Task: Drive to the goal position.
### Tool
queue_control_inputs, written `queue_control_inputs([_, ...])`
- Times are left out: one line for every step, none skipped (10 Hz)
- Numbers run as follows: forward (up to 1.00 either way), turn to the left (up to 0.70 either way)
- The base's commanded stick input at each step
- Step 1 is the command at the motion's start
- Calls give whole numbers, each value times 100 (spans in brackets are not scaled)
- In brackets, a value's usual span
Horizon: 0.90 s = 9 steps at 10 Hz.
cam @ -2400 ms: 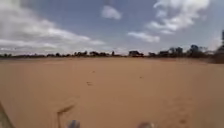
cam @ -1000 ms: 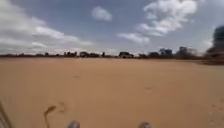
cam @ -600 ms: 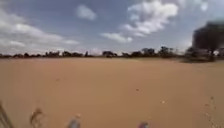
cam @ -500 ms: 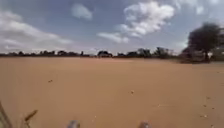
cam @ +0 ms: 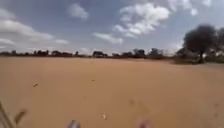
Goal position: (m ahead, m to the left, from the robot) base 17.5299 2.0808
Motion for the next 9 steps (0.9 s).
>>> queue_control_inputs([70,0])
queue_control_inputs([70,0])
queue_control_inputs([70,0])
queue_control_inputs([70,0])
queue_control_inputs([70,0])
queue_control_inputs([70,0])
queue_control_inputs([70,0])
queue_control_inputs([70,0])
queue_control_inputs([70,0])
